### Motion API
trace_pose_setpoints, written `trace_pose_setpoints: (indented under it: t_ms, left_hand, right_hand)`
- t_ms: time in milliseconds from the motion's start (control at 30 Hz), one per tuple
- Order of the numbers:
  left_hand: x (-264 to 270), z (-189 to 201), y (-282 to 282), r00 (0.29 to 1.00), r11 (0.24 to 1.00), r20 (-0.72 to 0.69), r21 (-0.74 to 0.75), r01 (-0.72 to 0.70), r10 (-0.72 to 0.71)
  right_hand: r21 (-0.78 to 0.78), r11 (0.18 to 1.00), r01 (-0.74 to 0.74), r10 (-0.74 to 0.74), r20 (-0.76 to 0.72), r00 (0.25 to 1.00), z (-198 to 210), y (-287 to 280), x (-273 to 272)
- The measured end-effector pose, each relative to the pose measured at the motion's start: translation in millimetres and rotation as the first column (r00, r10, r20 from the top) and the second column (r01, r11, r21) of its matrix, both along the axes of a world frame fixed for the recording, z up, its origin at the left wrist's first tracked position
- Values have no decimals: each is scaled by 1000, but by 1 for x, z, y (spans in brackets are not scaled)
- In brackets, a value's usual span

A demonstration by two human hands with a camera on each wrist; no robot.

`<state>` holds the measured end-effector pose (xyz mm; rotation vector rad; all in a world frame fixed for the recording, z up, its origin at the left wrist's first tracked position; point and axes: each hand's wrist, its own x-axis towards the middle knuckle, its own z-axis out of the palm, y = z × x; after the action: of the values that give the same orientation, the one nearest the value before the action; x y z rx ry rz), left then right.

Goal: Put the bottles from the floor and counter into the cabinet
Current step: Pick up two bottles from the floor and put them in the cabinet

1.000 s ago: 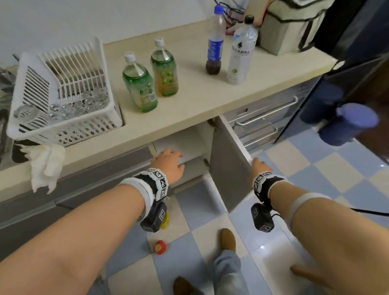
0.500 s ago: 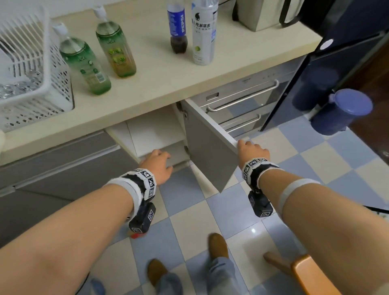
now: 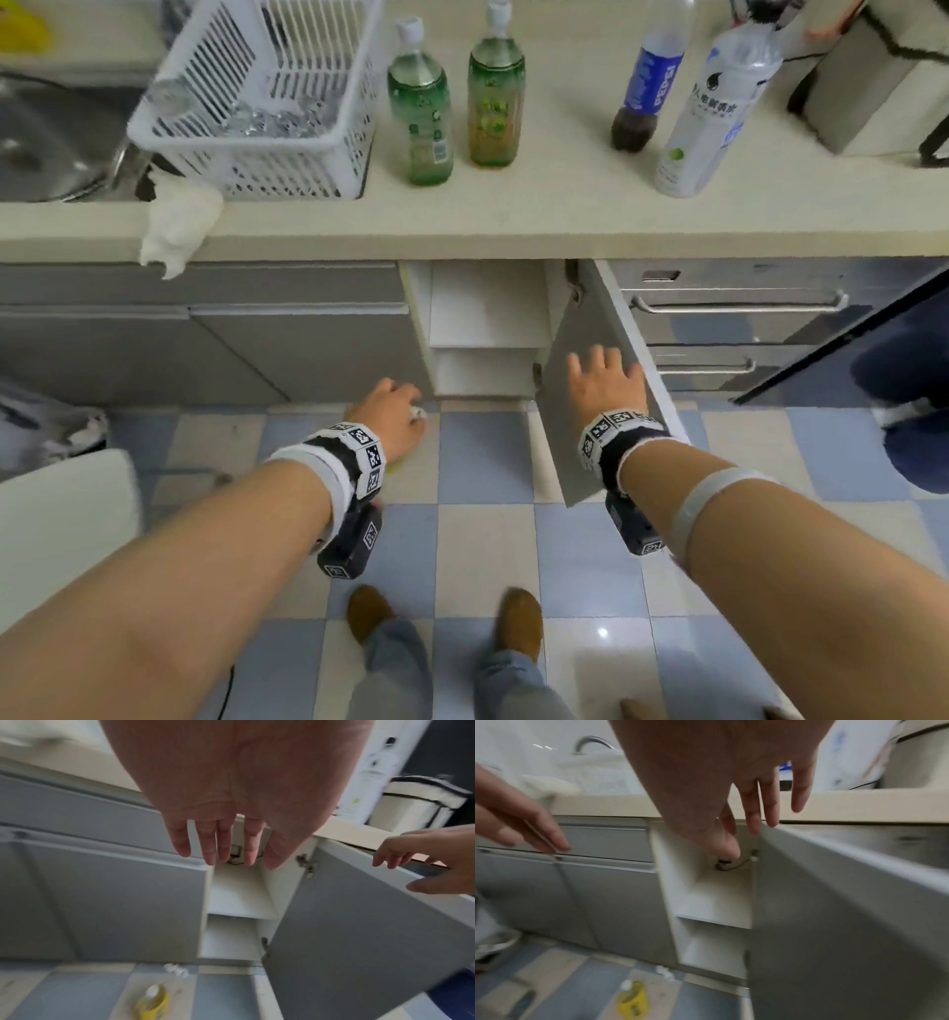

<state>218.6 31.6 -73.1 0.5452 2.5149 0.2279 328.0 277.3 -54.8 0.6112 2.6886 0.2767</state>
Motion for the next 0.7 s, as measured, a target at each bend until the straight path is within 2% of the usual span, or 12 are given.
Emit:
trace_pose_setpoints:
  t_ms: [133,267,467,600,700]
  left_hand:
    - [-12,-35,-81,988,989,65,-64,-133,137]
    - [-26,-96,-155,953,965,172,-130,-228,249]
    - [-31,-240,-222,891,935,293,-177,-307,348]
    - [-26,-352,-241,798,898,412,-180,-402,440]
    - [-29,-436,-244,738,854,444,-155,-497,509]
  right_hand:
    - [-139,985,-105,119,101,988,-32,-71,-52]
    - [-262,958,-117,174,205,963,-95,-131,-95]
    - [-409,912,-40,188,329,926,-244,-183,-142]
    - [-451,892,8,182,375,909,-359,-200,-172]
    - [-460,888,18,177,378,909,-446,-202,-200]
